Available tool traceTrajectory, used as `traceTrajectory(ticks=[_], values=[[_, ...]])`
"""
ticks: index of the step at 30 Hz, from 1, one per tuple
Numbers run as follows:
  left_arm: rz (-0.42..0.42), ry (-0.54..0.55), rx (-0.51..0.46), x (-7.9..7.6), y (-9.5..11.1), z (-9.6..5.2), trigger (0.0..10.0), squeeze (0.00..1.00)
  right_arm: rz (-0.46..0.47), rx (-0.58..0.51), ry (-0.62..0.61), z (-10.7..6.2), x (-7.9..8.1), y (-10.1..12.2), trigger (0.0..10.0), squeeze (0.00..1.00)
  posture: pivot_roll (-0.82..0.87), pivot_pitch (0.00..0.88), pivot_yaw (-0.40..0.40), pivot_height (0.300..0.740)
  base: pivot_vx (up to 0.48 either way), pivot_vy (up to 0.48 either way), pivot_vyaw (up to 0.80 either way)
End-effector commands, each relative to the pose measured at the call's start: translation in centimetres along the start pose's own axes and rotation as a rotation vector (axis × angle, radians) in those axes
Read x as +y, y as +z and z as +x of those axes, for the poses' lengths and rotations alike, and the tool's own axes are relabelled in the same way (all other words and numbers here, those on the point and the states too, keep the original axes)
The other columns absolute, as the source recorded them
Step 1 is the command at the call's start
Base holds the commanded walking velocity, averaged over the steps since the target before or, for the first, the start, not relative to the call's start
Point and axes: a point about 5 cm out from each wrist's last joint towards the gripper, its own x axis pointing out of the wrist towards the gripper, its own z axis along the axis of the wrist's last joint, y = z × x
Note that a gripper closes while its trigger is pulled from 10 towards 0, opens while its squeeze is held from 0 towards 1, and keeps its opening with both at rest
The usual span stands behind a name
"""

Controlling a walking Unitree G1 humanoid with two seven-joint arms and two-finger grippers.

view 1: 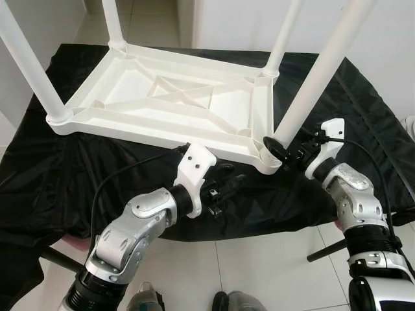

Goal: Building children table

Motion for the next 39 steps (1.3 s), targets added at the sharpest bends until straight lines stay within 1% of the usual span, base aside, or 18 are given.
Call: traceTrajectory(ticks=[1,4,10,11,12,13,14,25,32,33,35,36,39], values=[[0.014,-0.113,-0.011,-0.7,0.2,0.1,10.0,0.00,-0.008,-0.009,0.011,0.1,-0.3,0.1,10.0,0.00,0.05,0.097,-0.042,0.740,0.000,0.000,0.00],[0.022,-0.121,-0.014,-0.7,0.3,0.2,10.0,0.00,-0.012,-0.023,0.017,0.5,-0.6,0.3,10.0,0.00,0.05,0.094,-0.045,0.740,0.000,0.000,0.00],[0.023,-0.126,-0.017,-0.7,0.4,0.3,10.0,0.00,-0.009,-0.037,0.050,1.6,-0.4,0.5,10.0,0.00,0.06,0.081,-0.044,0.740,0.000,0.000,0.00],[0.025,-0.128,-0.017,-0.8,0.4,0.3,10.0,0.00,-0.011,-0.040,0.061,1.9,-0.2,0.5,7.4,0.00,0.06,0.079,-0.044,0.740,0.000,0.000,0.00],[0.026,-0.129,-0.016,-0.8,0.4,0.3,10.0,0.00,-0.006,-0.045,0.074,2.1,-0.1,0.5,2.1,0.00,0.06,0.074,-0.044,0.740,0.000,0.000,0.00],[0.026,-0.129,-0.016,-0.8,0.4,0.3,10.0,0.00,-0.006,-0.045,0.074,2.1,-0.1,0.5,2.1,0.00,0.06,0.074,-0.044,0.740,0.000,0.000,0.00],[0.026,-0.130,-0.016,-0.8,0.4,0.3,10.0,0.00,-0.005,-0.046,0.083,2.3,0.0,0.5,0.0,0.00,0.06,0.071,-0.045,0.740,0.000,0.000,0.00],[0.027,-0.136,-0.014,-0.8,0.4,0.3,10.0,0.00,-0.011,-0.039,0.108,2.5,0.2,0.1,0.0,0.00,0.06,0.062,-0.046,0.740,0.000,0.000,0.00],[0.019,-0.145,-0.012,-0.9,0.3,0.4,10.0,0.00,-0.011,-0.041,0.104,2.0,0.2,-0.3,0.0,0.00,0.05,0.052,-0.051,0.740,0.000,0.000,0.00],[0.016,-0.149,-0.011,-0.9,0.3,0.5,10.0,0.00,-0.003,-0.042,0.080,2.0,0.3,-0.5,10.0,0.00,0.05,0.051,-0.052,0.740,0.000,0.000,0.00],[0.016,-0.149,-0.011,-0.9,0.3,0.5,10.0,0.00,-0.003,-0.042,0.080,2.0,0.3,-0.5,10.0,0.00,0.05,0.051,-0.052,0.740,0.000,0.000,0.00],[0.011,-0.155,-0.011,-1.0,0.2,0.5,10.0,0.00,0.011,-0.051,0.034,2.0,0.6,-0.7,10.0,0.00,0.05,0.051,-0.052,0.740,0.000,0.000,0.00],[0.008,-0.159,-0.010,-1.1,0.2,0.5,10.0,0.00,0.027,-0.068,0.003,2.1,1.0,-0.9,10.0,0.00,0.05,0.054,-0.051,0.740,0.000,0.000,0.00]])
